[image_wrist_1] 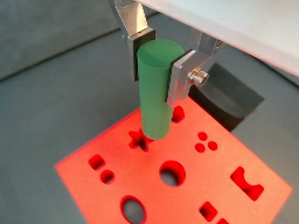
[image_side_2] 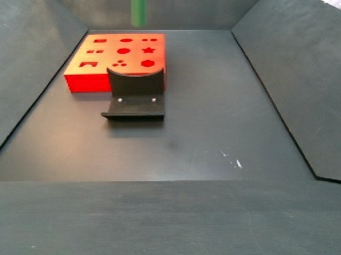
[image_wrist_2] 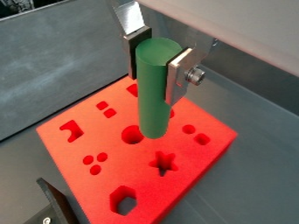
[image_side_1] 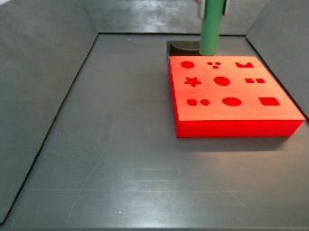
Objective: Insert the round object.
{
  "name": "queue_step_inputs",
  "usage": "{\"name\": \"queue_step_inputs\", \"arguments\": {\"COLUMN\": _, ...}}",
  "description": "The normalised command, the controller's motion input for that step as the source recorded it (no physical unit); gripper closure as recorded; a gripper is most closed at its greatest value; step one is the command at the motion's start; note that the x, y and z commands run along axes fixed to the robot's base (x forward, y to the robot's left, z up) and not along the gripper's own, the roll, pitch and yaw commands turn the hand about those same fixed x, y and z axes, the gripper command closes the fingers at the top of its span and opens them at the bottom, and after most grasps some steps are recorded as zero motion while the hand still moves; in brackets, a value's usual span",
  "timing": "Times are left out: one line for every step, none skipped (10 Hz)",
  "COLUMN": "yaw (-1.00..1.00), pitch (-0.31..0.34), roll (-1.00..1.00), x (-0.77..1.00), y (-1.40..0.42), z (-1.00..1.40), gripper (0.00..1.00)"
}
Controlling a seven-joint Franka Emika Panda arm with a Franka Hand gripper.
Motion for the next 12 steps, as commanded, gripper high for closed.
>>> {"name": "queue_step_inputs", "arguments": {"yaw": 0.14, "pitch": -0.054, "roll": -0.08, "x": 0.97, "y": 0.17, "z": -0.39, "gripper": 1.0}}
{"name": "queue_step_inputs", "arguments": {"yaw": 0.16, "pitch": -0.017, "roll": -0.03, "x": 0.99, "y": 0.14, "z": -0.3, "gripper": 1.0}}
{"name": "queue_step_inputs", "arguments": {"yaw": 0.17, "pitch": 0.0, "roll": 0.0, "x": 0.99, "y": 0.06, "z": -0.24, "gripper": 1.0}}
{"name": "queue_step_inputs", "arguments": {"yaw": 0.19, "pitch": 0.017, "roll": 0.1, "x": 0.99, "y": 0.0, "z": -0.11, "gripper": 1.0}}
{"name": "queue_step_inputs", "arguments": {"yaw": 0.21, "pitch": 0.056, "roll": 0.2, "x": 0.96, "y": -0.01, "z": -0.07, "gripper": 1.0}}
{"name": "queue_step_inputs", "arguments": {"yaw": 0.23, "pitch": 0.101, "roll": 0.24, "x": 0.85, "y": -0.15, "z": -0.13, "gripper": 1.0}}
{"name": "queue_step_inputs", "arguments": {"yaw": 0.11, "pitch": 0.154, "roll": 0.23, "x": 0.28, "y": -0.11, "z": -0.17, "gripper": 1.0}}
{"name": "queue_step_inputs", "arguments": {"yaw": 0.12, "pitch": 0.097, "roll": 0.24, "x": 0.0, "y": -0.11, "z": -0.26, "gripper": 1.0}}
{"name": "queue_step_inputs", "arguments": {"yaw": 0.12, "pitch": 0.116, "roll": 0.27, "x": 0.05, "y": -0.08, "z": -0.25, "gripper": 1.0}}
{"name": "queue_step_inputs", "arguments": {"yaw": 0.02, "pitch": 0.119, "roll": 0.23, "x": 0.07, "y": 0.0, "z": -0.23, "gripper": 1.0}}
{"name": "queue_step_inputs", "arguments": {"yaw": 0.0, "pitch": 0.119, "roll": 0.14, "x": 0.0, "y": 0.0, "z": -0.28, "gripper": 1.0}}
{"name": "queue_step_inputs", "arguments": {"yaw": -0.03, "pitch": 0.15, "roll": 0.1, "x": -0.03, "y": -0.03, "z": -0.27, "gripper": 1.0}}
